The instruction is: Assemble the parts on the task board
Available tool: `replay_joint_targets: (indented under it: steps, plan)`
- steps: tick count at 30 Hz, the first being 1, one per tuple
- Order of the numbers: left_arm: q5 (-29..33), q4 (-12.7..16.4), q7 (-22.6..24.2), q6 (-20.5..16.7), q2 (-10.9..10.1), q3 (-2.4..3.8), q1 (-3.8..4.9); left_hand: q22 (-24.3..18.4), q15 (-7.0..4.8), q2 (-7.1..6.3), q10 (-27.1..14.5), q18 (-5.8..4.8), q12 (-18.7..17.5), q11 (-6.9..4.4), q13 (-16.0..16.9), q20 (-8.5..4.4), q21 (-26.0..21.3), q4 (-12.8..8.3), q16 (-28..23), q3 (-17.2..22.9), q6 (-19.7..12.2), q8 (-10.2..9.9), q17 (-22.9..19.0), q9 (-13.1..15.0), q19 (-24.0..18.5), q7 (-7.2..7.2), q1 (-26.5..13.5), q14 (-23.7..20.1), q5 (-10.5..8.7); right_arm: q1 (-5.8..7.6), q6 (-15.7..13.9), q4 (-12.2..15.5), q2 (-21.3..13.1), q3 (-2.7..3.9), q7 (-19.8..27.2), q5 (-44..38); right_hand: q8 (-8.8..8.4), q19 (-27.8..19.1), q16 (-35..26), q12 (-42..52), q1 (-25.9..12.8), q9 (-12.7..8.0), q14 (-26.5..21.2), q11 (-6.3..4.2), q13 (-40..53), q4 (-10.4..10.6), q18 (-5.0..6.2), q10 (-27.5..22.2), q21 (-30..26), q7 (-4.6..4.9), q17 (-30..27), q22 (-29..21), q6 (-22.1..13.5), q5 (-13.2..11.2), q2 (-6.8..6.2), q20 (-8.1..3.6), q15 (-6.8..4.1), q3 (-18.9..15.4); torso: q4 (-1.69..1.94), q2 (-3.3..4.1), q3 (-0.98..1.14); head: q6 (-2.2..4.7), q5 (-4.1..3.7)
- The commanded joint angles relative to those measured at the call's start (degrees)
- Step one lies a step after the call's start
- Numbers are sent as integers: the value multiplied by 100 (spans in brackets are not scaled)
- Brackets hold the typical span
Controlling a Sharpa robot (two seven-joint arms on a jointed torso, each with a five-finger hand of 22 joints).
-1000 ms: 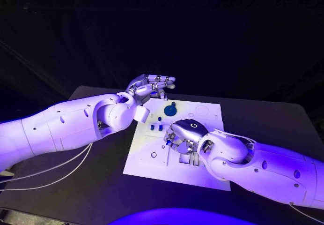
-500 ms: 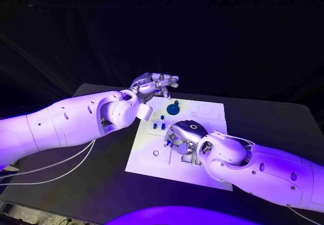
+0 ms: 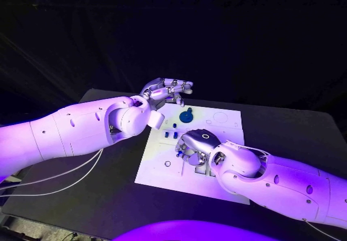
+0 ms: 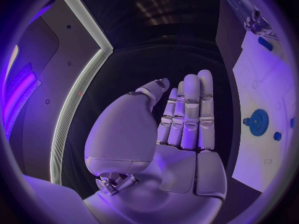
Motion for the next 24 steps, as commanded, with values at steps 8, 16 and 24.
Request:
replay_joint_targets:
  steps: [8, 16, 24]
  plan:
    - [27, 25, -4, 68, 14, 3, 10, -6, -2, 11, -44, 38, 36, 18, 6, 0, -25, -11, 20, -30, -29, 32, -6, 2, 29, -2, 16, -33, 0, -38, 151, -68, 32, -2, -22, -97, 33, 315, 13, -23, -55, 5, 233, -17, 7, -5, -105, 43, 9, 0, -22, 851, 48, 38, 20, 52, -48, -15, -2, -2, 0, -36, 27]
    - [20, 19, -10, 82, 21, 3, 12, -8, -2, 16, -45, 37, 40, 18, 6, -1, -27, -12, 20, -31, -29, 34, -8, 3, 31, -3, 19, -33, 1, -43, 170, -145, 83, -4, -39, -190, 33, 316, 14, -24, -57, 6, 233, -18, 8, -5, -106, 43, 11, -1, -20, 853, 47, 39, 20, 52, -48, -16, 3, 0, 8, -31, 44]
    - [8, 20, -23, 92, 23, 3, 15, -8, -2, 16, -45, 37, 40, 18, 6, -1, -27, -12, 20, -31, -29, 34, -8, 3, 31, -3, 19, -33, 1, -56, 204, -235, 151, -7, -31, -251, 33, 316, 14, -24, -57, 6, 233, -18, 8, -5, -106, 43, 11, -1, -20, 853, 47, 39, 20, 52, -48, -16, -2, 3, 6, -44, 64]
